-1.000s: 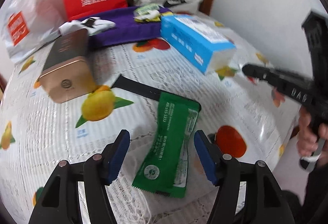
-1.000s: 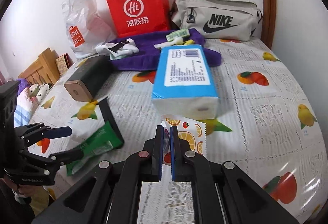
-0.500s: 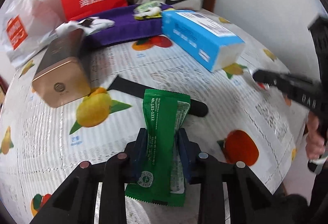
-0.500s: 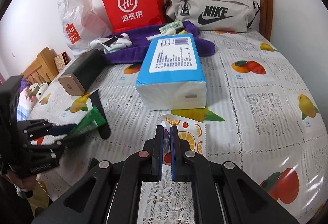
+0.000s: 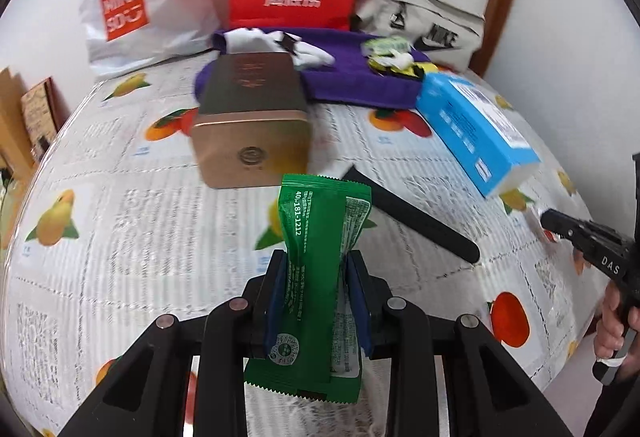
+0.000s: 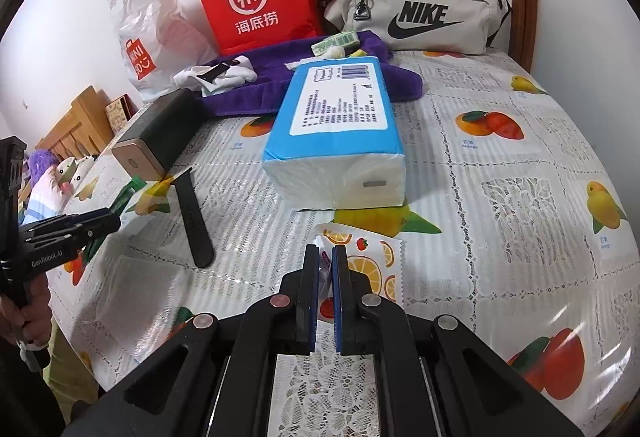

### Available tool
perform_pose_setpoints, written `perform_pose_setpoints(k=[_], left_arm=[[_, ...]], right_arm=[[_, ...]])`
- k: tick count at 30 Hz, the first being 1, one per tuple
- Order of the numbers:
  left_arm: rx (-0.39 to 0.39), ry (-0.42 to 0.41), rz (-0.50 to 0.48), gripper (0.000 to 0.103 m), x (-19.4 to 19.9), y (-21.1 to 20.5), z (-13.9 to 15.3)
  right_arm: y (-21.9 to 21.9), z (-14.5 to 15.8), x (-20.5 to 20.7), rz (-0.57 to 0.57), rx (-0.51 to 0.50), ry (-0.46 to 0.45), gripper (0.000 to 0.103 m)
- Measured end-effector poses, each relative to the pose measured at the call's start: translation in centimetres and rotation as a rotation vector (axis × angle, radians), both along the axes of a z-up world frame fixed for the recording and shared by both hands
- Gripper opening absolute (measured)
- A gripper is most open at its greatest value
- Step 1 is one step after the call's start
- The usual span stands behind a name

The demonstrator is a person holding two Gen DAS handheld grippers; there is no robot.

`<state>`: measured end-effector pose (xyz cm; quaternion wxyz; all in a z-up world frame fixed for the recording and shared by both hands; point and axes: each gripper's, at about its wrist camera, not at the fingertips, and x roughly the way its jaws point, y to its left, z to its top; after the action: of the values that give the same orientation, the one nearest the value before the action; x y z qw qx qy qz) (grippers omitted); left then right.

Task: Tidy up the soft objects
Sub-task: 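Carry the green packet with the left tool while the right tool carries the sachet to the towel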

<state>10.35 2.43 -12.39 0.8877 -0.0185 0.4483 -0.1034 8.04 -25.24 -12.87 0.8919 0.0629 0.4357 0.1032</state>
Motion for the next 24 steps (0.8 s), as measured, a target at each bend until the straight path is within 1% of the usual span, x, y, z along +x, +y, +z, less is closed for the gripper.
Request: perform_pose_setpoints(k=[4, 6, 8, 11, 16, 20, 24], left_arm=[[-0.034, 0.0, 0.048, 0.029, 0.1, 1.6, 0.3], [-0.038, -0.011, 0.06, 0.029, 0.0, 2.2, 0.9], [-0.04, -0.027, 0.063, 0.029, 0.0, 2.4, 1.5], [-0.046, -0.049, 0.066, 0.029, 0.0, 2.6, 2.5], [-0.065, -0.085, 0.056, 0.029, 0.6, 2.9, 4.4], [-0.068, -0.107, 0.058, 0.029, 1.2, 2.9, 5.6], [-0.064, -0.11, 0.07, 0.029, 2.5, 3.0, 6.5]], right_arm=[[0.3, 1.5, 0.2, 0.011, 0.0, -0.017, 0.006], [0.4, 2.2, 0.2, 0.017, 0.006, -0.027, 0.006], [0.6, 3.0, 0.3, 0.017, 0.001, -0.038, 0.006], [0.7, 4.1, 0.6, 0.021, 0.02, -0.05, 0.006], [1.0, 5.9, 1.3, 0.027, 0.011, -0.074, 0.006], [1.1, 6.9, 2.2, 0.031, 0.015, -0.088, 0.006], [1.3, 7.5, 3.7, 0.037, 0.017, -0.089, 0.006]])
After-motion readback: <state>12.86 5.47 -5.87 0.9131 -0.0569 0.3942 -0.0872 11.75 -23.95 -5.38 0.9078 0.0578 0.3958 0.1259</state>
